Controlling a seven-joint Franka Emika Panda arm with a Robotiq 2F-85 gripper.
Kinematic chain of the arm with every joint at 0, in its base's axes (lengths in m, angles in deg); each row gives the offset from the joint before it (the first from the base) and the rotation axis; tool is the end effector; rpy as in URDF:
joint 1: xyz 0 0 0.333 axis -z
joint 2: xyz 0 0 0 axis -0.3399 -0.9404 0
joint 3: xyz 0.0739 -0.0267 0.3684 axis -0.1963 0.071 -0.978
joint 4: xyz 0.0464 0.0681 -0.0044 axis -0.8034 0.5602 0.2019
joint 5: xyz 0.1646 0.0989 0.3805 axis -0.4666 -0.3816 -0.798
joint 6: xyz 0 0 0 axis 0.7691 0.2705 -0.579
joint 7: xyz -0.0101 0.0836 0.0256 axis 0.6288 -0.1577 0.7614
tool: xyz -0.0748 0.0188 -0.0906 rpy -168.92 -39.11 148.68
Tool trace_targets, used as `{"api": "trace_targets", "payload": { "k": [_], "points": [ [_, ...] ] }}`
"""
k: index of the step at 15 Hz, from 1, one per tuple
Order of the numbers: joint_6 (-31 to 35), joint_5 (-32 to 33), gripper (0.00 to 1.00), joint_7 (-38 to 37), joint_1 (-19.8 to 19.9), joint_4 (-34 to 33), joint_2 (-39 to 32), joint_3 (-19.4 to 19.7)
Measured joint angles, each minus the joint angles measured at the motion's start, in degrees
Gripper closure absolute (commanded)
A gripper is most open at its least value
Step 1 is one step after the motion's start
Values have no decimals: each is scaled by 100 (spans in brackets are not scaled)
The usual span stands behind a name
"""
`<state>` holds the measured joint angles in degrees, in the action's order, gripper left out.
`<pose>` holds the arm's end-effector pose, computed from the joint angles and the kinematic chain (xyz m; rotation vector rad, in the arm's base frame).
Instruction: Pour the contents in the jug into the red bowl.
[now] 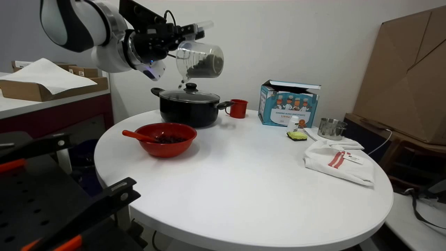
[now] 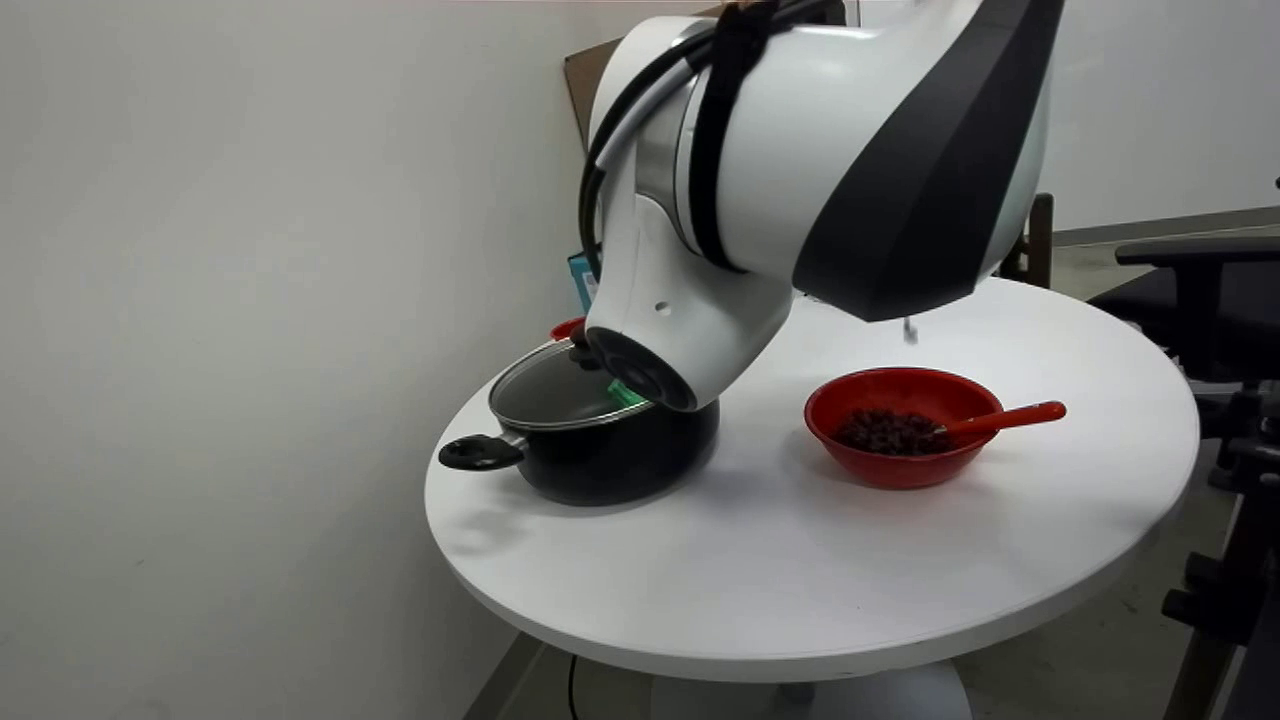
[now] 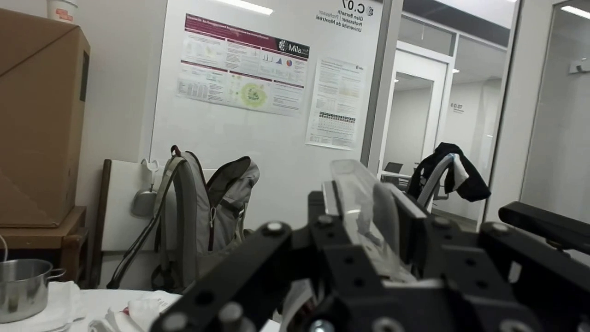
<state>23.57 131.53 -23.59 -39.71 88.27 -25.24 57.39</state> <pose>0.4834 0.1835 0.1943 0.8436 1.1197 -1.2617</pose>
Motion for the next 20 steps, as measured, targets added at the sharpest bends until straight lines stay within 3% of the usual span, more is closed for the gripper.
{"api": "trace_targets", "payload": {
  "k": [12,20],
  "points": [
    [240,-416,86,676,452,-378,-6,-2],
    [1099,-1192,86,1226,901,-896,4,-3]
  ]
}}
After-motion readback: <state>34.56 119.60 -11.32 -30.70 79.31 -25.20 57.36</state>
